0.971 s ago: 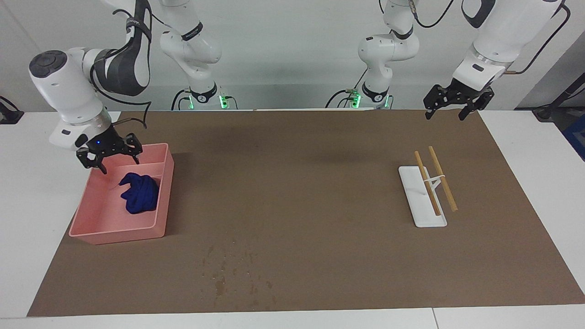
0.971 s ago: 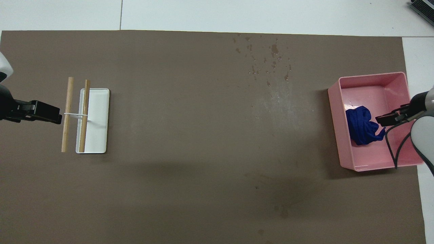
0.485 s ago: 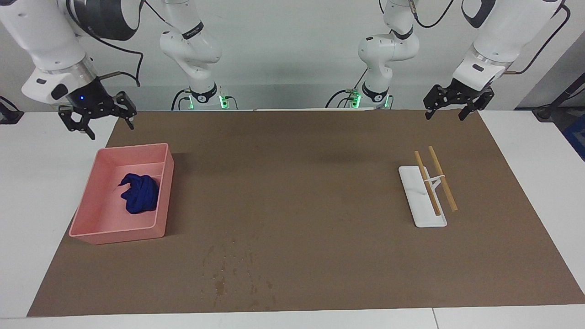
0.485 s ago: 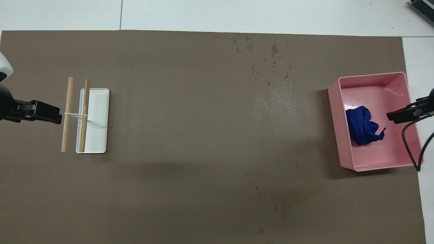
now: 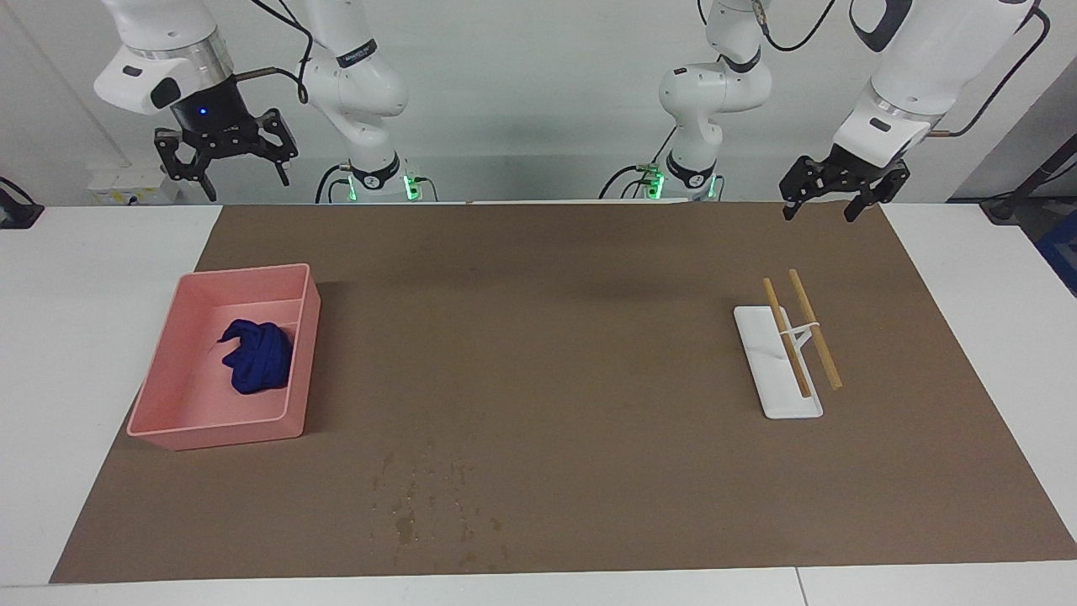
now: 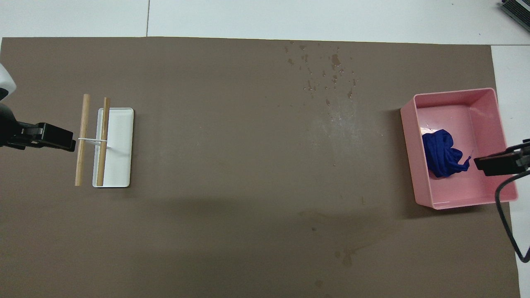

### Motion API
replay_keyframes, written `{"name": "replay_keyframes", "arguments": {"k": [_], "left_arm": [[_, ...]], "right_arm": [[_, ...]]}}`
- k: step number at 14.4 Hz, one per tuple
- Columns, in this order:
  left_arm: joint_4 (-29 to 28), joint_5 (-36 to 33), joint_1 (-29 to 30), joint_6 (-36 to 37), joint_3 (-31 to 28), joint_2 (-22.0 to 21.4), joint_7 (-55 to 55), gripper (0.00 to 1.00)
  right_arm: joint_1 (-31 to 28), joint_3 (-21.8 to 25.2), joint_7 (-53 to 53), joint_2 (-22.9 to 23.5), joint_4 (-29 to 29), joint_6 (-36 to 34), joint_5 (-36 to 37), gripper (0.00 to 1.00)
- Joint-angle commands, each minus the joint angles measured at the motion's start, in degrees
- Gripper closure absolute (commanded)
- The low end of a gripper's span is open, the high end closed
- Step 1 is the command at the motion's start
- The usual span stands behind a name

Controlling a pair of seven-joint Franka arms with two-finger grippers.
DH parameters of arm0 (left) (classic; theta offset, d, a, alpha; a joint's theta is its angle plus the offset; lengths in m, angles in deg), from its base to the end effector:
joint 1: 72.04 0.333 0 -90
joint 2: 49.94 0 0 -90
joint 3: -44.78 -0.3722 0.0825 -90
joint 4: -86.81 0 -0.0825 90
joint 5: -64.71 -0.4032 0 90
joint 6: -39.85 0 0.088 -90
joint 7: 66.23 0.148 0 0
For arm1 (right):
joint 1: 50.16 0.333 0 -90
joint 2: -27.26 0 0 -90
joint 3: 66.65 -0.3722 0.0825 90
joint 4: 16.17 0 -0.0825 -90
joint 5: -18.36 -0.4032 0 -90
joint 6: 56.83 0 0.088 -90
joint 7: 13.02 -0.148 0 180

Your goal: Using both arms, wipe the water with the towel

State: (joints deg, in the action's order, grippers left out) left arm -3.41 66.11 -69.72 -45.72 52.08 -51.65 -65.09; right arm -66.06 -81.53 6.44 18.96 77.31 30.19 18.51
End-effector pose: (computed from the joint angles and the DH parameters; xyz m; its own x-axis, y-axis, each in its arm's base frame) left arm 0.5501 -0.0529 0.6480 0.9928 -0.1081 -0.0511 -0.1071 -0.9940 0.0217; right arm 0.5173 0.0020 0.6815 0.9492 0.3144 0.0125 0.3135 -0.9484 0.0465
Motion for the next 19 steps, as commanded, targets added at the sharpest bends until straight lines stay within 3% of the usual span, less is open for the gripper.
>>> {"name": "replay_keyframes", "arguments": {"k": [1, 7, 13, 19], "left_arm": [[-1.63, -0.96, 0.58, 0.14, 0.44, -1.64, 0.7, 0.0], [-1.63, -0.96, 0.58, 0.14, 0.52, -1.64, 0.7, 0.0], [-1.63, -0.96, 0.58, 0.14, 0.44, -1.64, 0.7, 0.0], [-1.63, -0.88, 0.58, 0.14, 0.52, -1.64, 0.7, 0.0]], "right_arm": [[-0.53, -0.15, -1.53, -0.32, 0.66, -0.63, -1.38, 0.0], [-0.45, -0.15, -4.6, -0.32, 2.32, 2.0, -1.47, 0.0], [4.12, 1.79, -5.48, 1.7, 0.66, 3.67, -1.03, 0.0], [6.32, 3.99, -5.48, 11.18, -12.34, -2.55, 0.81, 0.0]]}}
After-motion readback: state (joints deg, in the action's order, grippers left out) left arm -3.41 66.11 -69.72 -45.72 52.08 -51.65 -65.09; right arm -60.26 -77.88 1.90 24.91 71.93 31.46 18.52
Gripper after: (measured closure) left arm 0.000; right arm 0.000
